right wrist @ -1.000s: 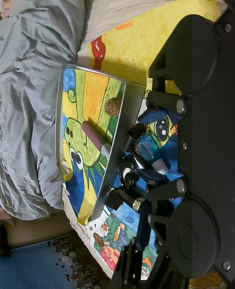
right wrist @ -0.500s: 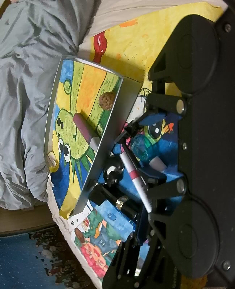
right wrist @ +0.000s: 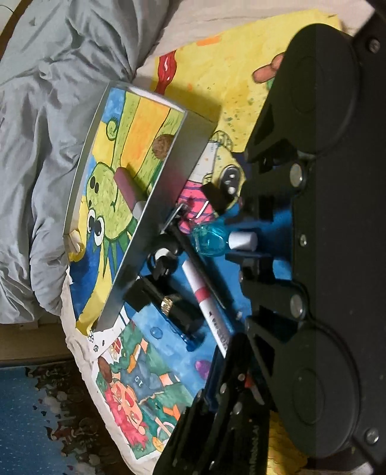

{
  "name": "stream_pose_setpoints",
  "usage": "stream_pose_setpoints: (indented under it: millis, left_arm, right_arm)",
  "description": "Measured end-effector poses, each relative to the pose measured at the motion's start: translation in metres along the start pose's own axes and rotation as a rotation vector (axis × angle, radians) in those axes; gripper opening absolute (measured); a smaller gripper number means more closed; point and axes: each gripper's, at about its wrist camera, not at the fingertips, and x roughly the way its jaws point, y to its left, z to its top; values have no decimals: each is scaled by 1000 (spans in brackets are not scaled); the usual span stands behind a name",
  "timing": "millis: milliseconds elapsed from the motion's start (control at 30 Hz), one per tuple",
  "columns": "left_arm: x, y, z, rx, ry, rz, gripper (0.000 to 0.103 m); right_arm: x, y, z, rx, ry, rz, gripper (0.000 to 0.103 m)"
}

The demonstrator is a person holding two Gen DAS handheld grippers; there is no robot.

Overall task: Organize rigid objects
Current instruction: 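Grasp the blue-green bottle with the right tool while the left tool reaches the white marker, then close the left tool on the white red-banded marker while the right tool lifts the bottle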

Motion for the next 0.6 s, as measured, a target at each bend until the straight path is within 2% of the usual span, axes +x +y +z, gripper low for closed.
stream_pose_setpoints:
  millis: [200,333,500,600]
  left_arm:
    - [-17,-10,-10,-16,-30,14,12]
    - [-32,-19,-7,-10,-84,15,12]
    - [-45,-29,11,-1,-188,24,12]
    - [-50,-35,28,15,-267,58,12]
  right_arm:
    - [-22,12,-8,-34,-18,-57,7]
    - [-46,14,-8,-30,-71,-85,7]
    - [-82,4,0,19,-226,-131,7]
    - [-94,-10,7,72,-326,-161,7]
